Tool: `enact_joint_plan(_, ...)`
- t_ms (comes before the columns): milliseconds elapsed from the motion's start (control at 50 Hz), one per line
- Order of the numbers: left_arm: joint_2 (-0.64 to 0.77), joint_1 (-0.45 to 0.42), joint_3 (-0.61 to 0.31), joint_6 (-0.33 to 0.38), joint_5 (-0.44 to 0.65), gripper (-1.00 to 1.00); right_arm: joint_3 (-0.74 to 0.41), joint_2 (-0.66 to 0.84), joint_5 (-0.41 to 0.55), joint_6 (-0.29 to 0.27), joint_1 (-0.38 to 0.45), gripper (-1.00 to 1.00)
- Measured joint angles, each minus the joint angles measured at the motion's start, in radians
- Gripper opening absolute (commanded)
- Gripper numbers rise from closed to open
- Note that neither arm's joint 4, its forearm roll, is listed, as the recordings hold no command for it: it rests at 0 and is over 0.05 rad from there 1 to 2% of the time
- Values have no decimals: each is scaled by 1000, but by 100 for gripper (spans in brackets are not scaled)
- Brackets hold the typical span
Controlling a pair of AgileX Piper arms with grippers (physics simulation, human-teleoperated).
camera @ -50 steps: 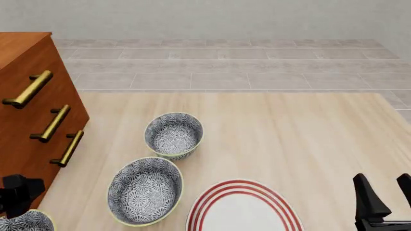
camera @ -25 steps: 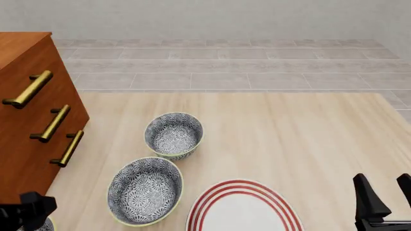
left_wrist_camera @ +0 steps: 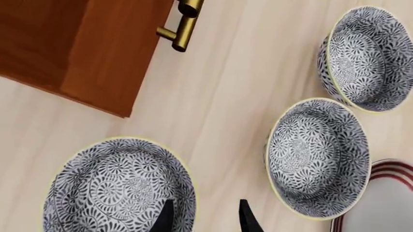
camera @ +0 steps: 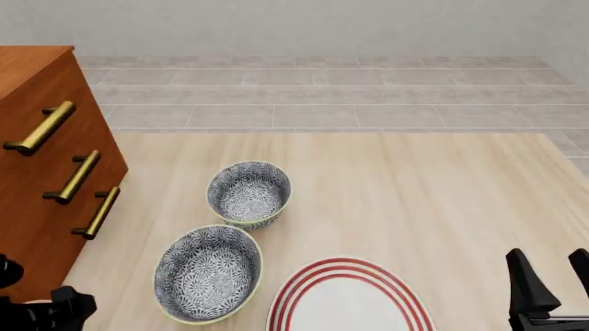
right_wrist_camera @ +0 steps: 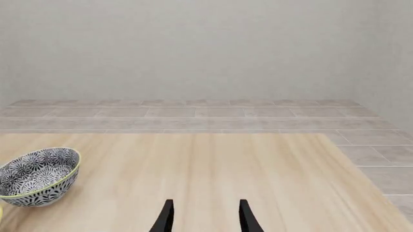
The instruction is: Put the bowl at the front on the plate.
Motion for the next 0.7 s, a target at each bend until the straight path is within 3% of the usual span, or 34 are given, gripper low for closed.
enact_joint_plan(700,91,1,127,-23,-159,100,0,0,0,0,0,100)
